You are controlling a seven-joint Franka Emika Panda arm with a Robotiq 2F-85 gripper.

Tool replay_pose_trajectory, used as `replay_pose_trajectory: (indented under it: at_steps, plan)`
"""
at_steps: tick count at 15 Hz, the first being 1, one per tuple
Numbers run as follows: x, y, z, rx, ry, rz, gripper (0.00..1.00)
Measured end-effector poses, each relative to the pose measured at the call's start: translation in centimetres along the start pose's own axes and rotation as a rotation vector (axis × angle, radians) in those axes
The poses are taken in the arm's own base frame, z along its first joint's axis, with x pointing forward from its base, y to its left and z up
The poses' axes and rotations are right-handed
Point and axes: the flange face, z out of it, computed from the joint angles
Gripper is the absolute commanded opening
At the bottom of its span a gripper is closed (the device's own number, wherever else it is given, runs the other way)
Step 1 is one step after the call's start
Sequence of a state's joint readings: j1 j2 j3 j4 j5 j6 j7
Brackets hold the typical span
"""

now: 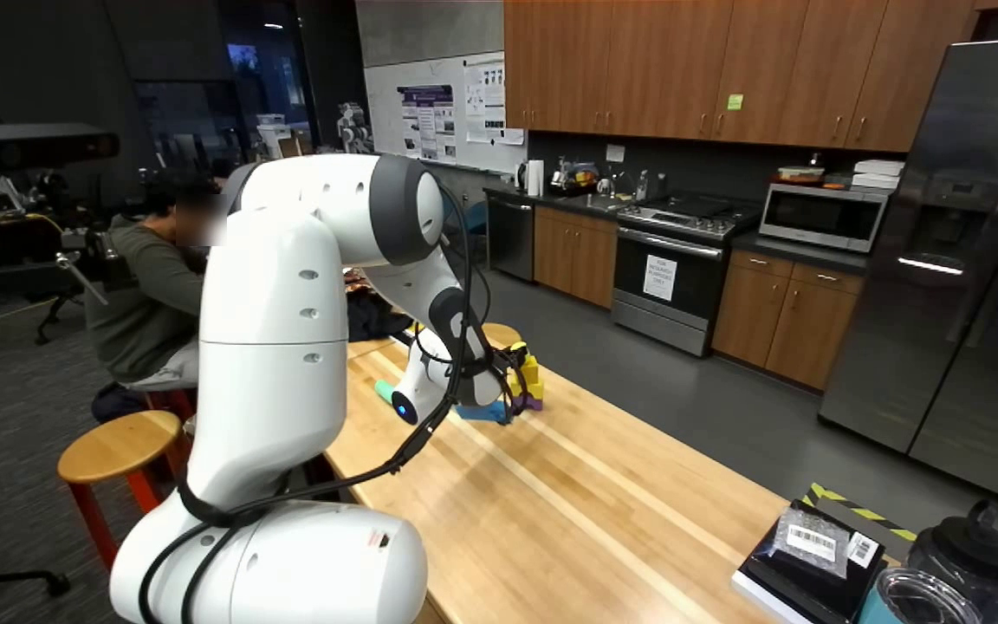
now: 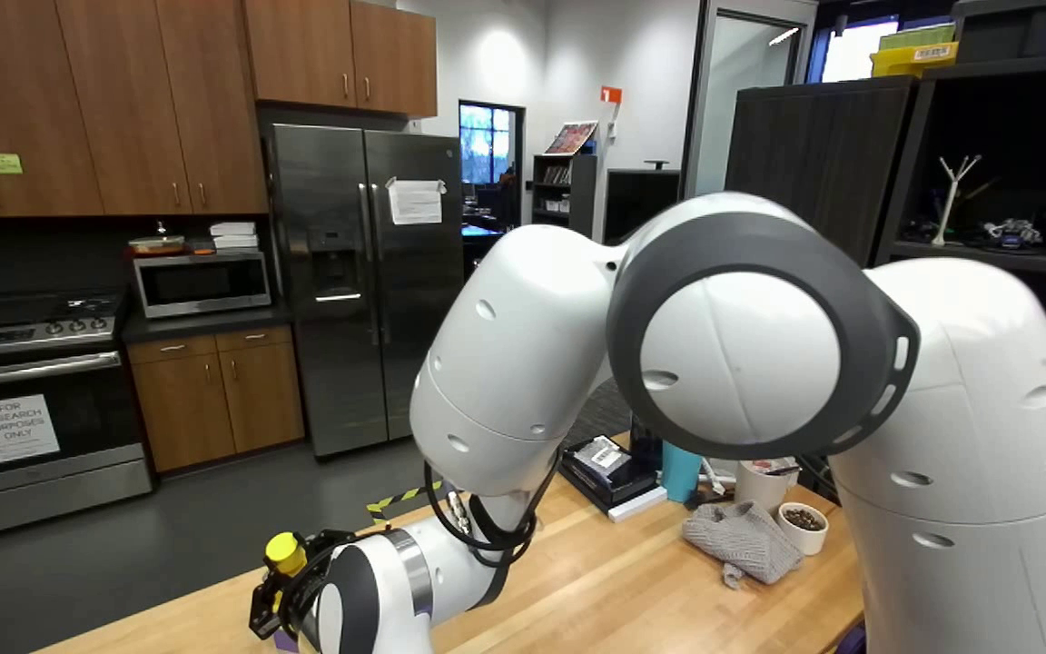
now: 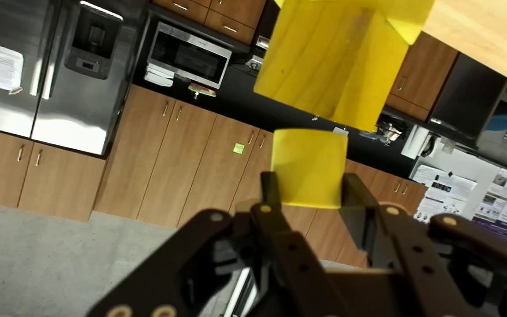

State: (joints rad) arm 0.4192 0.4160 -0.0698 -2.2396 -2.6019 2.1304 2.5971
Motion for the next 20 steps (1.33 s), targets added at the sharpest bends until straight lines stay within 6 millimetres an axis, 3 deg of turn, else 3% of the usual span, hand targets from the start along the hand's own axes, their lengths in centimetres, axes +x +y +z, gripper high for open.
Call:
replay_pose_trajectory:
  at_steps: [2, 7, 20]
  plan:
    - [0.0, 0.1, 0.0, -0.001, 0.0, 0.0, 0.69]
    - [0.0, 0.1, 0.0, -0.001, -0.001, 0.0, 0.99]
    - [-1.0, 0.7, -0.8, -0.002, -0.006, -0.051, 1.0]
